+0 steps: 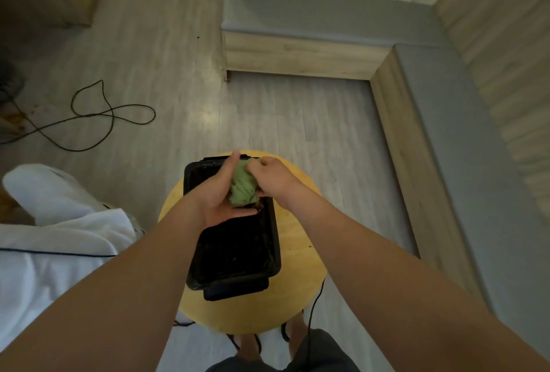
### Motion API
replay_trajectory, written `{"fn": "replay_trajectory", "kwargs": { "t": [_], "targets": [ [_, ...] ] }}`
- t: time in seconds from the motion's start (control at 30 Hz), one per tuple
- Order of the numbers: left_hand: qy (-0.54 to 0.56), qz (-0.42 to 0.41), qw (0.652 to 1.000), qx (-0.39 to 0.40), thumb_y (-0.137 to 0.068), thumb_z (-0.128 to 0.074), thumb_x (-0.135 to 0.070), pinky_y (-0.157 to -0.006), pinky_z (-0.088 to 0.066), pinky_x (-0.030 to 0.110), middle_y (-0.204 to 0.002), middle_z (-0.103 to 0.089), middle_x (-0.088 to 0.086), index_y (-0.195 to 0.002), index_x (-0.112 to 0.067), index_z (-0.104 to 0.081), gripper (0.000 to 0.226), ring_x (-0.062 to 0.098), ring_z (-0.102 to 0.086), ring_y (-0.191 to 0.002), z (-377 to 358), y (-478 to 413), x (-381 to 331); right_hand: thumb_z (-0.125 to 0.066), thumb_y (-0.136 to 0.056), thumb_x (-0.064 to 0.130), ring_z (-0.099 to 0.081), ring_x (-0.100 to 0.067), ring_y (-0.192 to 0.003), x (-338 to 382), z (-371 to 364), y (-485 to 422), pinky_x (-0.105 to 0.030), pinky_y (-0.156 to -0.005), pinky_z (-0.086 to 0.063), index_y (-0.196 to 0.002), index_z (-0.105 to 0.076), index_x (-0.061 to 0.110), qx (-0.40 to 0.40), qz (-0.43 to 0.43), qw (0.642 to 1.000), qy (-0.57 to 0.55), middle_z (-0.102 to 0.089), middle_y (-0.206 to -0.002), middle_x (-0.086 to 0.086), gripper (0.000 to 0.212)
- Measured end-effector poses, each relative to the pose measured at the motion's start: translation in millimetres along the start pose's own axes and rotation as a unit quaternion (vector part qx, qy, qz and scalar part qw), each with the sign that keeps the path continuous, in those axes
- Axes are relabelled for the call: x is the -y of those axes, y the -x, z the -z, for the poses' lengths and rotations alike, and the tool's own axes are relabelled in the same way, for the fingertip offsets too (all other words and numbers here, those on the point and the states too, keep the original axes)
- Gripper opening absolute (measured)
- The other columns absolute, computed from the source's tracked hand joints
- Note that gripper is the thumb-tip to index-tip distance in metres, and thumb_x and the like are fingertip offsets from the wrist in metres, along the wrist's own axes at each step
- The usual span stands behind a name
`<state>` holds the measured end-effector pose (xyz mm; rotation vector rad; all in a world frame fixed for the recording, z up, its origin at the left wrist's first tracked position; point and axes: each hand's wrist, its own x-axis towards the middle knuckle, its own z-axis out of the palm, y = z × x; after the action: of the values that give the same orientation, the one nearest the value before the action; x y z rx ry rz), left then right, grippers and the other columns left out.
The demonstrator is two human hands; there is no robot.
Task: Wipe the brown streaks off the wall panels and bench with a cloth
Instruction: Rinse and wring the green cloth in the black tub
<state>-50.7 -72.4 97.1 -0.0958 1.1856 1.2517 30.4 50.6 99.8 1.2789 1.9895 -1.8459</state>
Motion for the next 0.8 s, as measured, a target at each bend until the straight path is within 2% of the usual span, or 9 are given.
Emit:
{"fn": "replay_trajectory", "kwargs": {
  "t": [0.07,0.13,0.27,0.37,0.47,0.57,0.63,0.7,0.8],
  "targets": [
    [-0.025,-0.008,0.998,0.055,-0.092,-0.061,-0.062,-0.103,-0.054,0.049,-0.129,-0.07,0.015,-0.134,-0.015,-0.065,0.064,0.029,-0.067,-0.122,6.5,2.5,-2.2,-0.058,-0.101,0.035,-0.068,-0.025,-0.101,1.2,8.2,-2.3,-0.036,-0.075,-0.062,-0.118,-0.057,0.016,0.017,-0.009,0.999,-0.051,-0.064,-0.117,-0.01,0.025],
    [-0.039,-0.003,0.995,0.089,-0.093,-0.072,-0.035,-0.098,-0.057,0.037,-0.126,-0.07,0.014,-0.133,-0.009,-0.064,0.048,0.023,-0.068,-0.116,10.7,3.1,-7.4,-0.06,-0.101,0.033,-0.066,-0.023,-0.104,3.5,16.0,-2.1,-0.032,-0.072,-0.06,-0.121,-0.053,0.022,0.048,-0.011,0.998,-0.043,-0.062,-0.121,-0.008,0.023],
    [-0.209,0.046,0.975,0.053,-0.085,-0.081,-0.005,-0.072,-0.051,0.026,-0.093,-0.063,0.007,-0.116,-0.007,-0.068,0.034,0.015,-0.06,-0.081,14.8,-8.1,-13.7,-0.053,-0.103,0.037,-0.065,-0.025,-0.107,6.3,20.7,-4.7,-0.045,-0.091,-0.059,-0.123,-0.057,0.027,0.076,0.05,0.981,0.172,-0.064,-0.119,-0.001,0.022],
    [-0.269,0.087,0.959,0.017,-0.081,-0.081,-0.001,-0.06,-0.046,0.025,-0.094,-0.058,0.01,-0.117,-0.003,-0.067,0.039,0.015,-0.054,-0.072,19.6,-14.9,-16.2,-0.056,-0.099,0.018,-0.063,-0.023,-0.11,10.8,23.0,-0.4,-0.041,-0.093,-0.058,-0.15,-0.043,0.024,0.146,0.06,0.969,0.187,-0.057,-0.132,-0.002,0.053],
    [-0.305,0.095,0.947,0.034,-0.083,-0.074,0.004,-0.058,-0.043,0.024,-0.083,-0.06,0.005,-0.099,-0.008,-0.069,0.021,0.012,-0.053,-0.066,17.8,-16.5,-20.3,-0.069,-0.091,0.019,-0.055,-0.015,-0.107,10.4,20.9,6.7,-0.019,-0.069,-0.044,-0.165,-0.007,0.028,0.216,0.119,0.901,0.358,-0.043,-0.139,-0.002,0.097],
    [-0.406,0.094,0.908,0.048,-0.081,-0.074,0.004,-0.063,-0.045,0.025,-0.087,-0.062,0.006,-0.102,-0.009,-0.071,0.025,0.016,-0.053,-0.075,12.3,-15.6,-23.4,-0.078,-0.084,0.028,-0.044,-0.014,-0.109,2.6,13.0,7.0,-0.02,-0.074,-0.039,-0.165,0.006,0.025,0.19,0.2,0.81,0.518,-0.033,-0.141,-0.007,0.116],
    [-0.454,0.097,0.885,0.048,-0.081,-0.076,0.001,-0.066,-0.047,0.025,-0.093,-0.061,0.009,-0.101,-0.01,-0.07,0.023,0.018,-0.053,-0.079,12.9,-17.2,-23.5,-0.08,-0.083,0.033,-0.052,-0.018,-0.106,-1.6,9.0,1.5,-0.026,-0.077,-0.041,-0.163,-0.01,0.015,0.156,0.244,0.782,0.551,-0.041,-0.134,-0.009,0.108],
    [-0.509,0.079,0.856,0.035,-0.082,-0.077,-0.006,-0.067,-0.05,0.026,-0.091,-0.062,0.009,-0.098,-0.01,-0.068,0.019,0.018,-0.056,-0.078,13.1,-18.5,-22.6,-0.075,-0.087,0.035,-0.062,-0.024,-0.101,-1.0,6.1,-3.9,-0.03,-0.071,-0.044,-0.145,-0.039,0.008,0.119,0.269,0.76,0.58,-0.052,-0.121,-0.01,0.074],
    [-0.699,-0.011,0.715,-0.022,-0.084,-0.072,-0.018,-0.072,-0.055,0.033,-0.088,-0.065,0.006,-0.102,-0.007,-0.063,0.023,0.019,-0.061,-0.077,14.5,-25.6,-17.8,-0.059,-0.096,0.03,-0.066,-0.025,-0.085,-0.9,-1.2,-7.3,-0.033,-0.06,-0.042,-0.1,-0.053,0.016,0.052,0.272,0.728,0.627,-0.055,-0.085,0.001,0.016]
  ]
}}
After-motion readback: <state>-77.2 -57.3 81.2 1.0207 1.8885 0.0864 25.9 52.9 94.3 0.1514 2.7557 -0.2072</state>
